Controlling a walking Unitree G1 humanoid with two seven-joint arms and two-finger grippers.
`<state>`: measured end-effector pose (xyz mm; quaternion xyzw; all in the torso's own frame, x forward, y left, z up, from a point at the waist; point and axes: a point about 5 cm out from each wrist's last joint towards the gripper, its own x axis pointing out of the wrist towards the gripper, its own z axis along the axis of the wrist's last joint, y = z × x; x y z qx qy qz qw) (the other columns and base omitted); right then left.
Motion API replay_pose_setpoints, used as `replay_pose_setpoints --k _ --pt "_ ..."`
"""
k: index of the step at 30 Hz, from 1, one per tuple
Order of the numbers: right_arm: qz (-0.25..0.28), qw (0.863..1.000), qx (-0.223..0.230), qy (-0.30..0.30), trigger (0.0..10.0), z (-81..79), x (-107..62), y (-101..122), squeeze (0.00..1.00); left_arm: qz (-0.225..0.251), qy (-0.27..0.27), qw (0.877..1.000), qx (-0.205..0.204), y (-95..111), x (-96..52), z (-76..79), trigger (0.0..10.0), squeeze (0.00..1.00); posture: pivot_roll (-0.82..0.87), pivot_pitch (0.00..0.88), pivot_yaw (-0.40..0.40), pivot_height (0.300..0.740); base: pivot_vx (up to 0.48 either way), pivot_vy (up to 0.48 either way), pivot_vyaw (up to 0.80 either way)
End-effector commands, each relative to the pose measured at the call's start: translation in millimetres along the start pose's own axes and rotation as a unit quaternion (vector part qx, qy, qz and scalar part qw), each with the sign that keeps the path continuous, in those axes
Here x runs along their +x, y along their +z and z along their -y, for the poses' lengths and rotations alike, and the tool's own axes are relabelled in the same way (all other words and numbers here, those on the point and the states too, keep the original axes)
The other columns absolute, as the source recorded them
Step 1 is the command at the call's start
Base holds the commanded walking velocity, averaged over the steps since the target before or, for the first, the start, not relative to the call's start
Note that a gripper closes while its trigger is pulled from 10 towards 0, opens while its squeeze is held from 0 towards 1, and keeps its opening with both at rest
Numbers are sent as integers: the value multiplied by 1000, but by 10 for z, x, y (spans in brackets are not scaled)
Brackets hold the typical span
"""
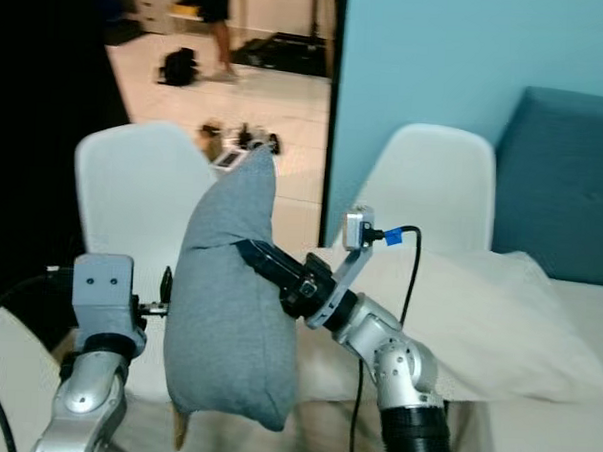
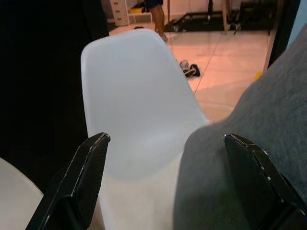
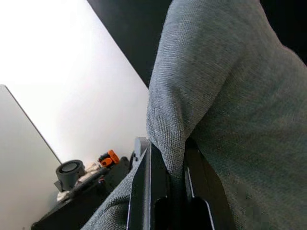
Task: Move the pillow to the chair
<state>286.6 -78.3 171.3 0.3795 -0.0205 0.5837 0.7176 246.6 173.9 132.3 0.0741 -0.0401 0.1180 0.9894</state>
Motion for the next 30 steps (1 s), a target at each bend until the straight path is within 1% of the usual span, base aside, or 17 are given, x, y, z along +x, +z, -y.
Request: replay_pose_setpoints --k 1,17,30 --pt "9 999 -8 40 10000 -82 104 31 0 -2 -1 1000 10 -26 -11 -6 10000 0 133 0 -43 735 0 0 700" --pt "6 999 -6 36 10000 -60 90 20 0 4 -31 999 18 -23 -13 79 10000 0 134 0 -43 735 0 0 698" --pt "20 1000 -13 3 10000 6 77 54 0 6 -36 999 17 -30 -15 91 10000 0 132 0 -46 735 0 0 698"
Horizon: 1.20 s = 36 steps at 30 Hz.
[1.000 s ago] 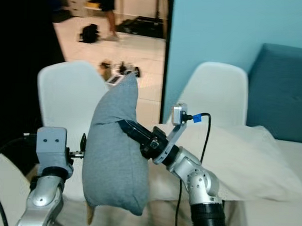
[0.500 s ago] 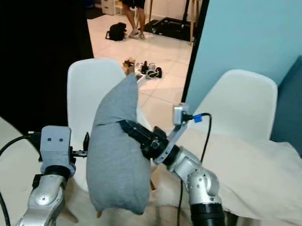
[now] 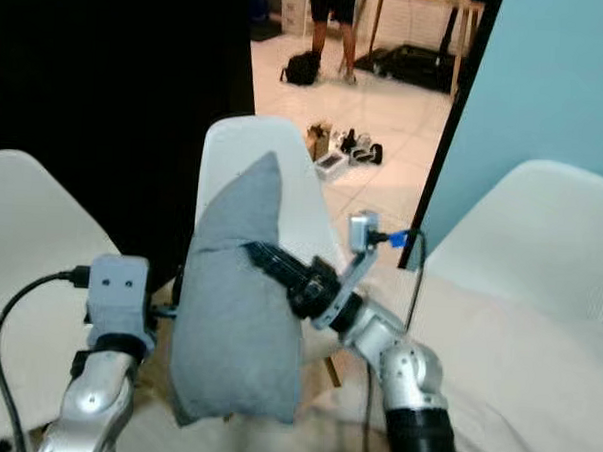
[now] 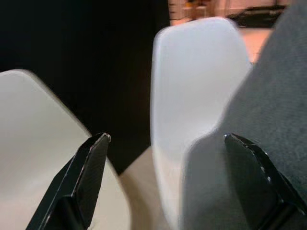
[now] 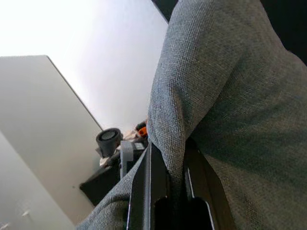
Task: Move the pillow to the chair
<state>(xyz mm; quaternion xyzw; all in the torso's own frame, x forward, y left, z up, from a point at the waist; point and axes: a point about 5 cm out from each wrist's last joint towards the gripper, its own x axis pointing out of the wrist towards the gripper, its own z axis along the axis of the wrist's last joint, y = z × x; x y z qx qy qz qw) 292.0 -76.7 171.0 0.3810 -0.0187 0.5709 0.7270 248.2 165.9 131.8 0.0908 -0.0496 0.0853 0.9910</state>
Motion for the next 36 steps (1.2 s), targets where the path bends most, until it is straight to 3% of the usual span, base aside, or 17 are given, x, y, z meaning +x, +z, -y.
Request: replay_pose_setpoints --k 1,9,14,36 --pt "17 1000 -11 17 10000 -37 47 47 0 -7 -3 1000 3 -36 -11 10 10000 0 132 0 -46 735 0 0 700" --pt "26 1000 -11 5 10000 -14 54 69 0 -4 0 1000 1 -30 -6 2 10000 0 130 0 -46 735 0 0 684" --pt "26 999 -14 -43 10000 79 68 66 0 0 9 1000 1 -18 -6 -27 10000 0 126 0 -45 735 124 0 110" --pt "17 997 -16 -80 10000 150 108 37 0 3 11 1000 -8 -16 -9 -42 10000 0 125 0 -44 735 479 0 0"
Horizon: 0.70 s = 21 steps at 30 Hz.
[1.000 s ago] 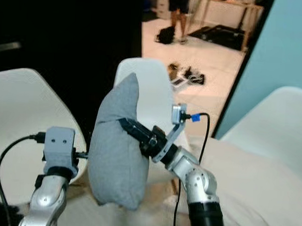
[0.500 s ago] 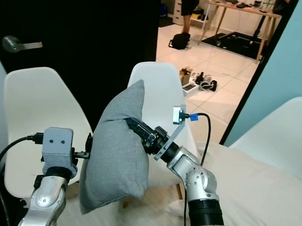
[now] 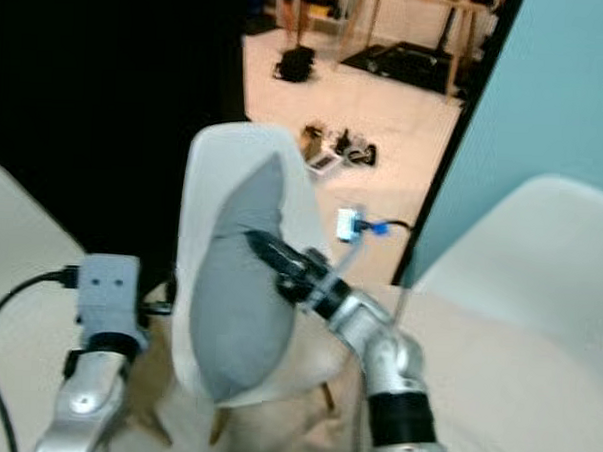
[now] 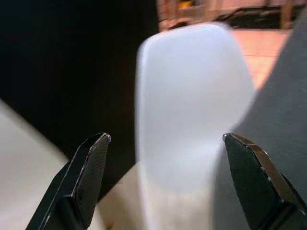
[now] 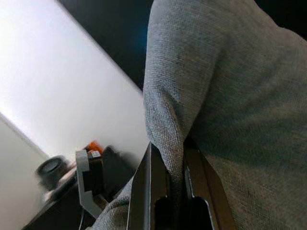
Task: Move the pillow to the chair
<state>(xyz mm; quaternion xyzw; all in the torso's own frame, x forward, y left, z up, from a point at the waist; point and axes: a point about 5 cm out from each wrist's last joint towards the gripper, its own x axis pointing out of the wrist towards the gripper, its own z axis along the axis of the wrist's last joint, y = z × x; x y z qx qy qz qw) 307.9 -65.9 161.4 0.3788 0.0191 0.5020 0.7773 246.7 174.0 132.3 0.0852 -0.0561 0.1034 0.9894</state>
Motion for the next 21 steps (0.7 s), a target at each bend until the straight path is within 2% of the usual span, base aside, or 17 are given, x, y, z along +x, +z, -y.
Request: replay_pose_setpoints --k 1,3,9,14,16,19,20,21 --pt "22 1000 -13 13 10000 -30 3 102 0 -2 -8 1000 -3 -8 -10 40 10000 0 125 0 -44 735 480 0 0" --pt "21 999 -17 20 10000 -42 0 104 0 -2 -8 1000 -3 -7 -10 41 10000 0 125 0 -43 735 334 0 0" --pt "6 998 -27 64 10000 -123 -21 88 0 -3 -6 1000 4 -9 -2 39 10000 0 123 0 -42 735 302 0 781" --pt "-6 997 -27 77 10000 -150 -24 61 0 -6 -2 1000 8 -21 7 40 10000 0 124 0 -43 735 0 0 781" --pt "-11 997 -29 71 10000 -140 -19 47 0 -8 -1 1000 8 -24 7 42 10000 0 124 0 -44 735 0 0 781" --pt "-21 999 -37 6 10000 -26 9 20 0 -11 -1 1000 7 -29 6 48 10000 0 124 0 -45 735 0 0 300" --pt "-21 999 -37 6 10000 -26 9 20 0 -11 -1 1000 7 -29 6 48 10000 0 124 0 -45 735 0 0 0" --pt "-28 998 -41 -25 10000 36 23 6 0 -12 -16 1000 2 -31 7 82 10000 0 124 0 -46 735 0 0 0"
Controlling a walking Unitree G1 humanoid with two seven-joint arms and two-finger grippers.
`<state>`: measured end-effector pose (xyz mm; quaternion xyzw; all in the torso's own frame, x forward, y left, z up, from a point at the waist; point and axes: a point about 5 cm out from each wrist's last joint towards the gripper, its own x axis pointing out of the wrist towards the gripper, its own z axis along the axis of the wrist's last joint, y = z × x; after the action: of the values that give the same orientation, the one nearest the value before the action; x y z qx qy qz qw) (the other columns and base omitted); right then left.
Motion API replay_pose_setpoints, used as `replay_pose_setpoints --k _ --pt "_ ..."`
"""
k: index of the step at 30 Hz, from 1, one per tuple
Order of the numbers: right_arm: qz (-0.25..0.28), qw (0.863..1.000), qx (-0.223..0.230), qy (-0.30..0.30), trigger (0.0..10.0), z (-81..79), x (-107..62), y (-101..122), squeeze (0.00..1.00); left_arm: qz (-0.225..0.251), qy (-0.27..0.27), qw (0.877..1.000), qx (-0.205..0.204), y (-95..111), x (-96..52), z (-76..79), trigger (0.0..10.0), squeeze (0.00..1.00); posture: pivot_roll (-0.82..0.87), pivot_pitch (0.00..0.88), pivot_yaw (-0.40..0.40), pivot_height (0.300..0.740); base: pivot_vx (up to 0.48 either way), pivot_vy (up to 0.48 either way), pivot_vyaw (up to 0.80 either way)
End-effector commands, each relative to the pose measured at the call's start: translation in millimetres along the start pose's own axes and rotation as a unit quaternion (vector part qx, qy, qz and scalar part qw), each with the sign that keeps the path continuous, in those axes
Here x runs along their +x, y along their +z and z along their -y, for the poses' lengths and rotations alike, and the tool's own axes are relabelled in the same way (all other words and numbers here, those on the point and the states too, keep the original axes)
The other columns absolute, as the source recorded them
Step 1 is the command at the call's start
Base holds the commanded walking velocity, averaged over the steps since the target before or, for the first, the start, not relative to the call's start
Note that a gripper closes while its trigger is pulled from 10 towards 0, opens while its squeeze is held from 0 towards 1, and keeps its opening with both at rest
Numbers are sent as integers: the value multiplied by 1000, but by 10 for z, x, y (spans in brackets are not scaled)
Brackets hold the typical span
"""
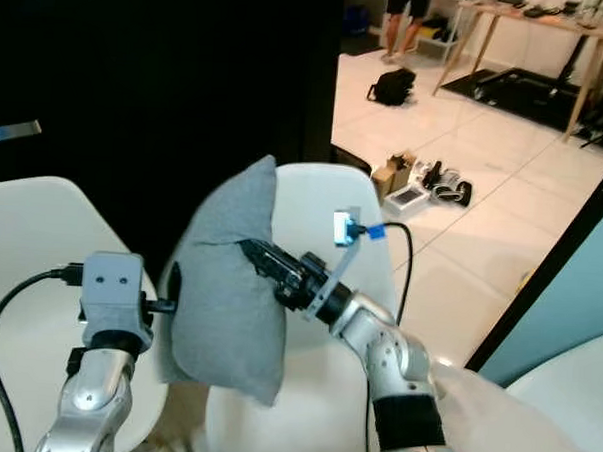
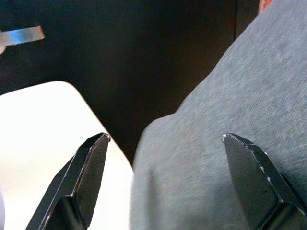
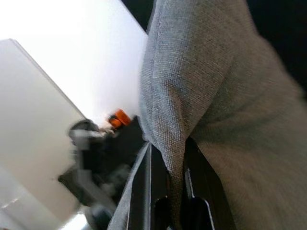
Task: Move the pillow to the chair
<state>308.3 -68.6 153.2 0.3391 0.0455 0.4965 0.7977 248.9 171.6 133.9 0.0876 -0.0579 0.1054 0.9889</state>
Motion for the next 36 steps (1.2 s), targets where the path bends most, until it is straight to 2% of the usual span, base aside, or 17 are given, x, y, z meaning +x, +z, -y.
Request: replay_pose_setpoints --k 1,6,8,10,13,16,18,19,21,23,25,27,28,29,30,32,36 --pt "10 1000 -15 0 10000 -24 67 53 0 -14 -19 1000 0 -49 -12 57 10000 0 124 0 -46 735 0 0 0" --pt "7 999 -18 -27 10000 27 76 51 0 -7 -54 999 -3 -33 -14 125 10000 0 126 0 -49 735 0 0 0" --pt "-20 997 -21 -77 10000 127 83 16 0 6 -95 995 14 -12 -21 196 10000 0 128 0 -50 730 0 0 0" --pt "-46 994 -30 -99 10000 171 81 -20 0 8 -101 995 21 -11 -24 208 10000 0 128 0 -50 725 0 0 0" --pt "-94 984 -58 -138 10000 257 64 -78 0 5 -85 996 32 -19 -24 183 10000 0 128 0 -46 715 0 0 0" --pt "-157 966 -89 -187 10000 391 -1 -115 0 1 -60 997 51 -32 -13 125 10000 0 129 0 -46 700 0 0 0" --pt "-157 966 -89 -187 10000 391 -1 -115 0 1 -60 997 51 -32 -13 125 10000 0 129 0 -46 700 0 0 0" --pt "-183 957 -86 -209 10000 445 -34 -147 0 0 -52 997 59 -39 -5 102 10000 0 129 0 -46 695 0 0 0" --pt "-183 957 -86 -209 10000 445 -34 -147 0 0 -52 997 59 -39 -5 102 10000 0 129 0 -46 695 0 0 0" --pt "-221 940 -83 -244 10000 515 -83 -204 0 -3 -43 997 65 -51 2 67 10000 0 133 0 -46 685 0 0 0" --pt "-221 940 -83 -244 10000 515 -83 -204 0 -3 -43 997 65 -51 2 67 10000 0 133 0 -46 685 0 0 0" --pt "-258 908 -134 -303 10000 613 -114 -177 0 -1 -41 997 68 -45 3 50 10000 0 136 0 -42 675 0 0 0" --pt "-258 908 -134 -303 10000 613 -114 -177 0 -1 -41 997 68 -45 3 50 10000 0 136 0 -42 675 0 0 0" --pt "-275 873 -197 -351 10000 705 -141 -89 0 1 -41 997 69 -33 8 39 10000 0 136 0 -38 665 0 0 0" --pt "-275 873 -197 -351 10000 705 -141 -89 0 1 -41 997 69 -33 8 39 10000 0 136 0 -38 665 0 0 0" --pt "-287 852 -243 -364 10000 746 -139 -44 0 2 -40 997 70 -32 14 25 10000 0 135 0 -39 655 0 0 0" --pt "-298 840 -276 -360 10000 754 -96 -53 0 3 -36 997 72 -29 16 23 10000 0 137 0 -40 645 0 0 0"
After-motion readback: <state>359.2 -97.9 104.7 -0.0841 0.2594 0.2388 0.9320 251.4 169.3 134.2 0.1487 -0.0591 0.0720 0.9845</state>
